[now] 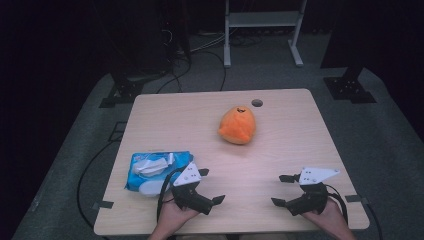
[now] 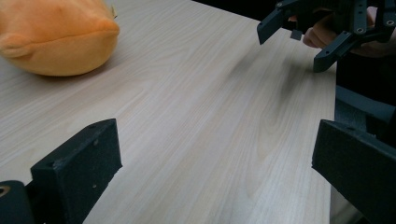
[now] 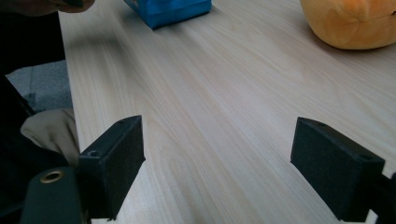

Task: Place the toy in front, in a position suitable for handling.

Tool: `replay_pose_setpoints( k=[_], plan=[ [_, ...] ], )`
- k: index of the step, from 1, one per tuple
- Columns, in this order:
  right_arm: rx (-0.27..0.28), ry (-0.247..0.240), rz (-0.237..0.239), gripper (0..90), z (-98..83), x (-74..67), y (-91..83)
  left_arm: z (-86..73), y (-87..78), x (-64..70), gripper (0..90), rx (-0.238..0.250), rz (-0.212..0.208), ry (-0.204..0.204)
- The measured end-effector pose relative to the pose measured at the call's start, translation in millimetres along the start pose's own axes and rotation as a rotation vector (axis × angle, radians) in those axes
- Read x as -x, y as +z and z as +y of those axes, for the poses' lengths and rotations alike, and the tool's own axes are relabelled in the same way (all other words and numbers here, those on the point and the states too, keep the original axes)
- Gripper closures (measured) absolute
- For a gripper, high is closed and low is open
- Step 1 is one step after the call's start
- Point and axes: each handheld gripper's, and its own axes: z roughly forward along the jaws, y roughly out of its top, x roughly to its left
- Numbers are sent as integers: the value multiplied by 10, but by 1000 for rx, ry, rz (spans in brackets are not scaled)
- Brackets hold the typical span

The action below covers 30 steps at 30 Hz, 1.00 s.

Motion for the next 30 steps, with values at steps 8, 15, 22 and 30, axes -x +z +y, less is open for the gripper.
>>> replay_pose_setpoints(
  k=[8,15,22,30],
  plan=[
    [24,8,24,162,91,48,4,-24,19,-24,1,-10,-15,-5],
    [6,-17,34,162,234,96,81,-12,-13,-30,1,5,-17,-7],
    [2,-39,39,162,462,243,154,-13,-18,-37,2,10,-22,-7],
    [18,-42,37,162,600,364,172,-15,-30,-37,2,14,-21,-9]
  ],
)
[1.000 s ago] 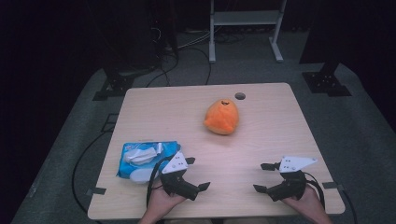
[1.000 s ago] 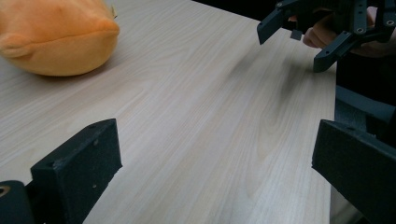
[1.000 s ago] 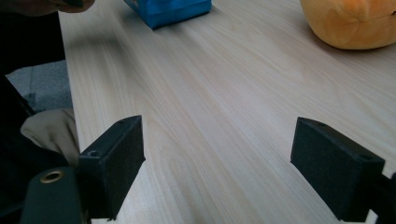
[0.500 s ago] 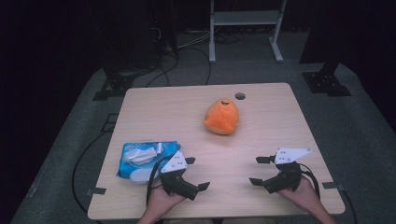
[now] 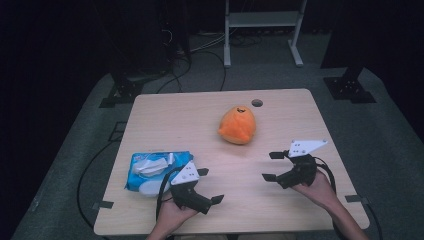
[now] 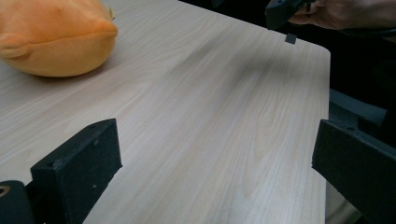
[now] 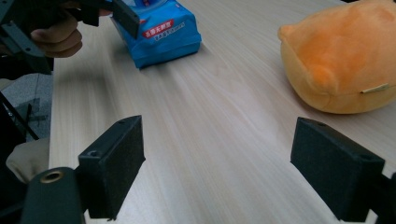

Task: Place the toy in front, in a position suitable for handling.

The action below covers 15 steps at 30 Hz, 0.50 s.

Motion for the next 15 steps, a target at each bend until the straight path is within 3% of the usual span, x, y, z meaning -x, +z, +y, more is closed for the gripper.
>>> replay_pose_setpoints(
  k=[15],
  plan=[
    [-4,7,8,162,182,256,157,-10,-28,3,2,1,1,-7]
  ],
)
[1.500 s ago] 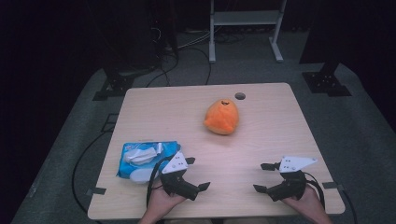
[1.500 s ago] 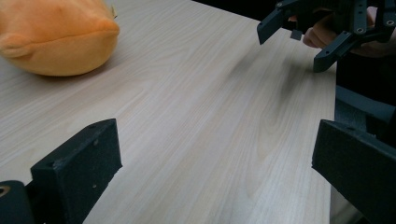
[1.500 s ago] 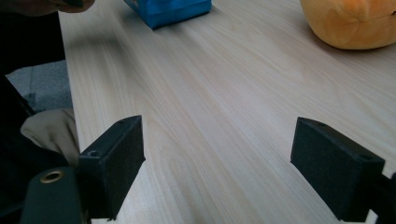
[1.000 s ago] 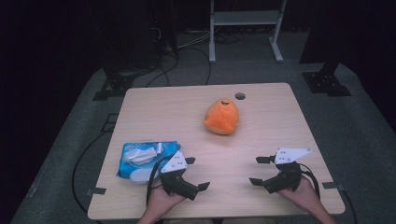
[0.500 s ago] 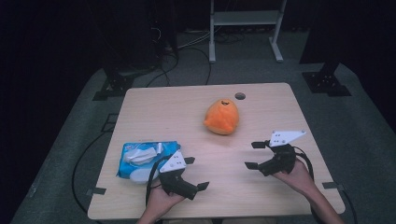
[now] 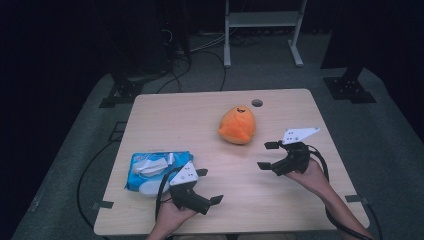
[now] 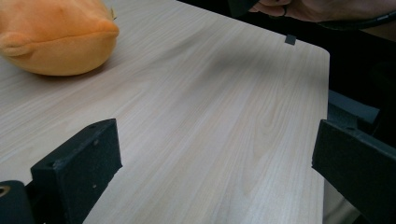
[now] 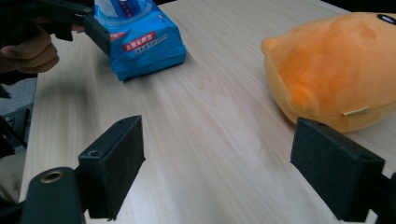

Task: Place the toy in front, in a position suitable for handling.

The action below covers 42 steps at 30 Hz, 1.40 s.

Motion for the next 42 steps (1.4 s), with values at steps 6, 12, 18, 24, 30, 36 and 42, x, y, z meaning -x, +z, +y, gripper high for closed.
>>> replay_pose_setpoints(
  k=[6,12,18,24,30,36,42],
  plan=[
    [-5,5,-6,162,50,86,54,0,-12,1,2,6,-1,-1],
    [-2,-3,-17,163,110,139,84,-2,-18,0,1,7,-2,-2],
    [-3,-11,-14,165,171,168,152,-2,-14,6,2,7,-3,-1],
    [-6,-10,-13,165,258,236,230,-1,-21,7,2,5,-6,0],
    [-11,-9,-20,173,335,324,345,3,-33,12,2,10,-6,3],
    [-6,-9,-30,196,411,423,492,3,-27,21,1,8,-7,6],
    [-3,-4,-52,212,486,527,620,3,-35,24,2,9,-10,8]
  ],
)
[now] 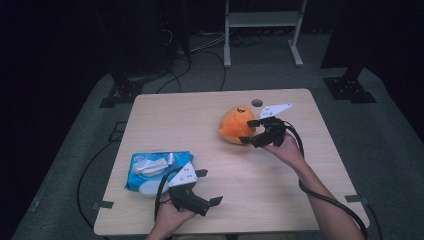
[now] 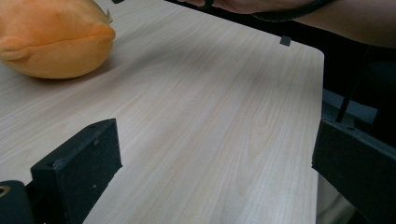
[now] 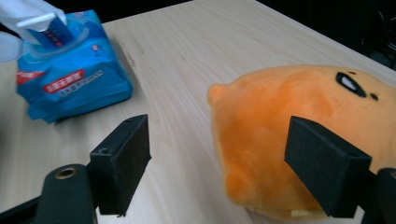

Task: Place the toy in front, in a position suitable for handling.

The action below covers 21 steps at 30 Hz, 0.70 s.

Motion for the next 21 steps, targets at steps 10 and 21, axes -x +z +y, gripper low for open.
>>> replay_pose_setpoints(
  k=[10,21],
  plan=[
    [14,11,-38,222,141,149,112,1,-18,-8,2,6,0,-2],
    [-16,28,-57,299,65,245,297,5,-16,1,1,7,-7,1]
  ],
)
